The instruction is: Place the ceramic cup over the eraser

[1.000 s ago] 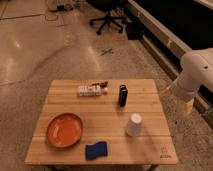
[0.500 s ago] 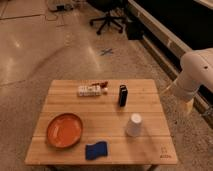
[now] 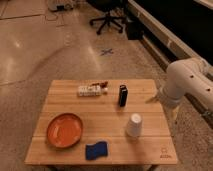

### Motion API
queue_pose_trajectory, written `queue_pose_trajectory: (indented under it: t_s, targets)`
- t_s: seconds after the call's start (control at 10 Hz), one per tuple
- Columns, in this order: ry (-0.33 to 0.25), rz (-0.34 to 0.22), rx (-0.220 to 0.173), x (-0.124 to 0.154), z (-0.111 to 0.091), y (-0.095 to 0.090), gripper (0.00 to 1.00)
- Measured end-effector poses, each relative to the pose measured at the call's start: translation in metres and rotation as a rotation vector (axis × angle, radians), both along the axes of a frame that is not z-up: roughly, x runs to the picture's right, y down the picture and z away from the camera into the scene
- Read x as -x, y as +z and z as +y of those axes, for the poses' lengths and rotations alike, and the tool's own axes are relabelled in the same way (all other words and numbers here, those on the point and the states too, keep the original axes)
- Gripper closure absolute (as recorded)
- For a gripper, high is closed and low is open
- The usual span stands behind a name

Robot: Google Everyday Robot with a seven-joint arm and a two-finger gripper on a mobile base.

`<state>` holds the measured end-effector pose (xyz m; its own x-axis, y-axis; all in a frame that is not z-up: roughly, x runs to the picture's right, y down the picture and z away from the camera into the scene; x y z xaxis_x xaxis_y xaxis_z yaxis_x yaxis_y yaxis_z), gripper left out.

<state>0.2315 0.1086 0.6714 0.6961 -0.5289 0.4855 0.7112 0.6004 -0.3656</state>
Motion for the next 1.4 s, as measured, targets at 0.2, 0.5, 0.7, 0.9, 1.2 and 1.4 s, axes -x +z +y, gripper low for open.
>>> queue_pose_trajectory:
  t_s: [0.2, 0.5, 0.7, 0.9, 1.2, 1.4]
  targets:
    - [-0.017, -0.039, 0.006, 0.024, 0.012, 0.009, 0.2]
    - [-0.046, -0.083, 0.009, 0.056, 0.025, 0.027, 0.2]
    - [-0.064, -0.101, 0.013, 0.072, 0.03, 0.04, 0.2]
    - [-0.084, -0.096, 0.019, 0.077, 0.033, 0.054, 0.2]
    - [-0.109, -0.075, 0.013, 0.078, 0.038, 0.072, 0.2]
    - [-0.124, -0.054, 0.008, 0.076, 0.041, 0.082, 0.23]
